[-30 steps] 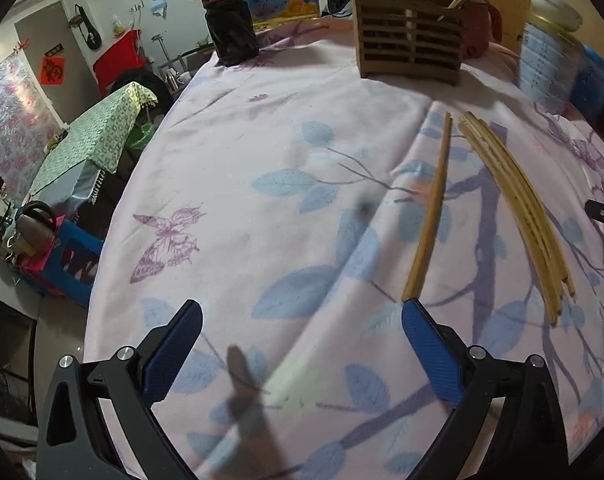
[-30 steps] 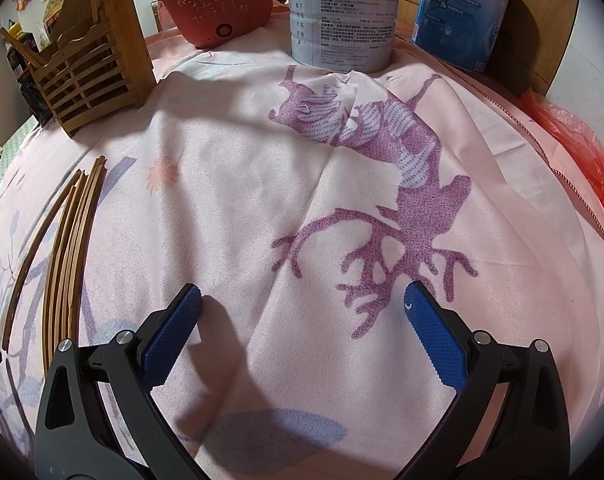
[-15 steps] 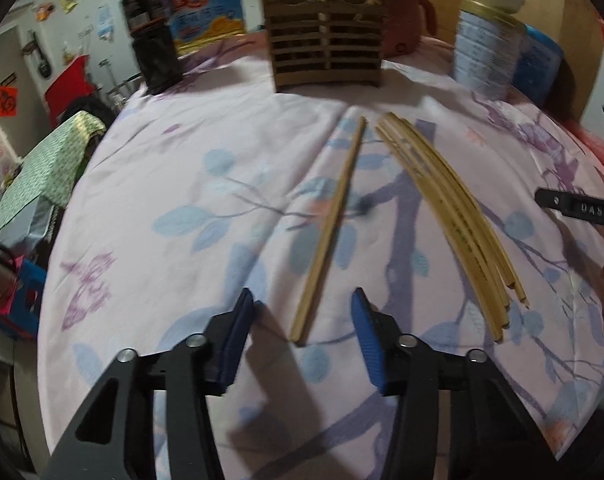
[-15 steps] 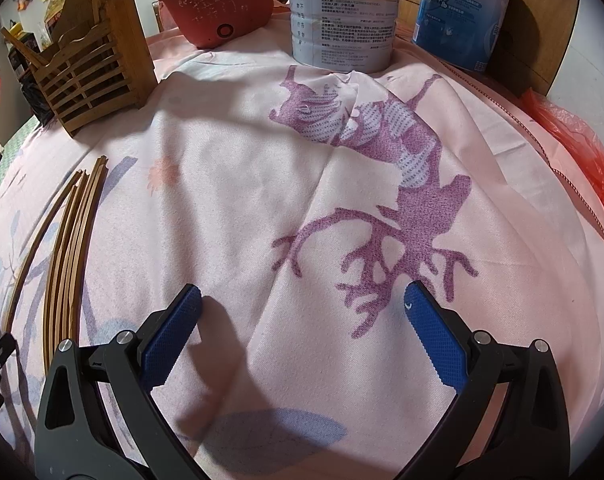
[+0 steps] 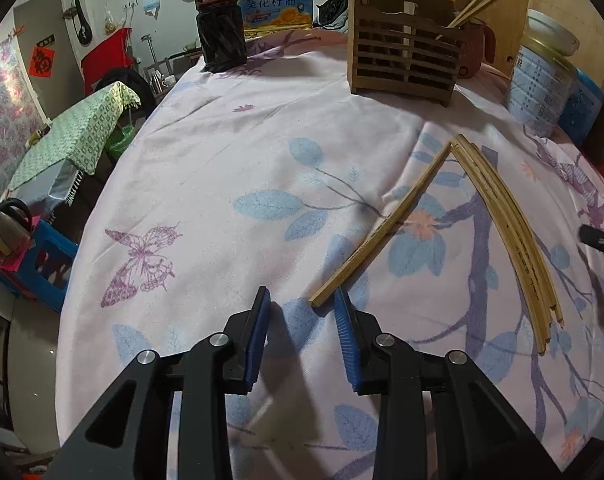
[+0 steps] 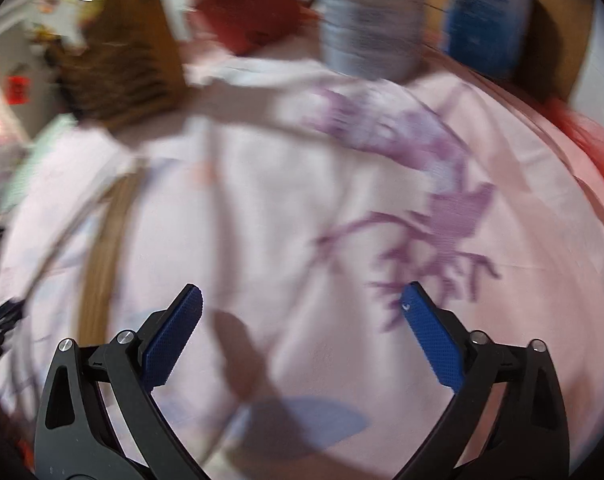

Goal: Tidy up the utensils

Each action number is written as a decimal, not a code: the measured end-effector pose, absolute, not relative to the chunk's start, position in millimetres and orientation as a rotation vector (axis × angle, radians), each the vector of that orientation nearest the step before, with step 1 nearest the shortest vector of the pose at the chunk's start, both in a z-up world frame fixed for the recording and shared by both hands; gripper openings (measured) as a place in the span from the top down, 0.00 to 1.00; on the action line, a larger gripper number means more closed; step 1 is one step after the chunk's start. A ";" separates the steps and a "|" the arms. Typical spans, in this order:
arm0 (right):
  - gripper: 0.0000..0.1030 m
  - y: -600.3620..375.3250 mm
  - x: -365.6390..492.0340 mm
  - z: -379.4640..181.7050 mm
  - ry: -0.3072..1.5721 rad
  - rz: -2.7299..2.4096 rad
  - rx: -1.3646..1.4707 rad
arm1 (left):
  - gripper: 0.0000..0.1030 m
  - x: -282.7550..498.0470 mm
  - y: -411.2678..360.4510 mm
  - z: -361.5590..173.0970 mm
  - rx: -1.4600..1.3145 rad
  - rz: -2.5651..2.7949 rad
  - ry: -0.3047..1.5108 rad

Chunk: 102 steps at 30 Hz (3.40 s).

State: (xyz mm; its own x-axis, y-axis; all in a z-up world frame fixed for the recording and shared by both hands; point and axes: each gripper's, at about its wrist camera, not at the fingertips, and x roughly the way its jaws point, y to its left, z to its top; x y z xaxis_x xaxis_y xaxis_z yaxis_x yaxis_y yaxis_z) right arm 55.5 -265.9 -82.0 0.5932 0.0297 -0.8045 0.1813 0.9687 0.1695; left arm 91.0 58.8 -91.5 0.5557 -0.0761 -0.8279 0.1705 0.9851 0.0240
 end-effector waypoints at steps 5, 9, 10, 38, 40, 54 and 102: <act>0.10 -207.9 32.7 -76.6 0.955 0.147 0.041 | 0.50 91.9 52.5 -87.7 0.160 -0.150 0.944; 0.29 -194.6 31.5 -84.9 1.011 0.226 0.042 | 0.50 98.1 45.0 -89.2 0.182 -0.163 0.943; 0.33 -192.9 31.1 -84.3 1.010 0.237 0.045 | 0.50 99.3 42.1 -89.6 0.192 -0.166 0.939; 0.85 -152.1 34.9 -85.2 1.053 0.433 0.183 | 0.93 81.6 53.9 -91.1 0.156 -0.287 0.976; 0.84 -162.8 32.9 -86.1 1.056 0.392 0.200 | 0.93 82.0 54.5 -91.2 0.148 -0.286 0.976; 0.82 -140.9 30.8 -83.9 1.030 0.381 0.066 | 0.92 81.4 52.2 -91.7 0.152 -0.272 0.968; 0.90 -222.9 55.5 70.6 0.696 0.172 0.278 | 0.65 94.1 83.2 -89.0 0.072 -0.386 1.077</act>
